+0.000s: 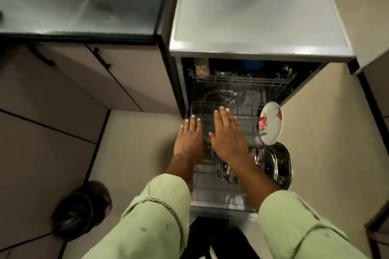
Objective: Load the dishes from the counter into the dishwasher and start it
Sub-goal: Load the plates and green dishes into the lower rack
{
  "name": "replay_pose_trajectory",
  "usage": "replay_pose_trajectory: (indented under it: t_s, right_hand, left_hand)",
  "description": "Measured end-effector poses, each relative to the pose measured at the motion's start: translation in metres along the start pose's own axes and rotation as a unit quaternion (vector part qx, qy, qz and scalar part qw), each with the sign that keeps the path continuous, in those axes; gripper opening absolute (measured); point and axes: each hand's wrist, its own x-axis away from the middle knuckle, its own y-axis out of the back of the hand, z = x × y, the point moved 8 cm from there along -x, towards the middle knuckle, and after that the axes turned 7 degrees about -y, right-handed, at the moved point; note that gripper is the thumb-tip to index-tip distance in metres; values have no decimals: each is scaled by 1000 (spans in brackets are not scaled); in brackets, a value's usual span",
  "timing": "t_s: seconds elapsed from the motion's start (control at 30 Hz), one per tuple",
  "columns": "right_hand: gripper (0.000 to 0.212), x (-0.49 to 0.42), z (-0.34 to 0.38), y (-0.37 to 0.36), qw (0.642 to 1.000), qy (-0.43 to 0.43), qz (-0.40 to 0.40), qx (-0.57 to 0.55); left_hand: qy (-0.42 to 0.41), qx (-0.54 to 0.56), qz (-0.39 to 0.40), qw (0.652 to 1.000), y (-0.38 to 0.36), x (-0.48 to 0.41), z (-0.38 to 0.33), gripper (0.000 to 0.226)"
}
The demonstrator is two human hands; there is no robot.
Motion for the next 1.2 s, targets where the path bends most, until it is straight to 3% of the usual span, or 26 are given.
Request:
replay_pose_trajectory:
  t_s: [0.33,0.53,0.9,1.2]
  right_hand:
    - [77,25,84,93,984,111,-141,18]
    - [80,23,154,122,970,161,-170,71]
    - [75,29,384,131,934,298,-197,31]
    - [76,1,520,107,941,295,-165,-8]
  left_hand:
    - [37,-34,-116,992,95,99,26,72]
    - [88,-67,-238,965,171,146,76,72]
    - [177,-83,-324,926,266,236,261,73]
    - [227,-66,-315,919,287,281,419,72]
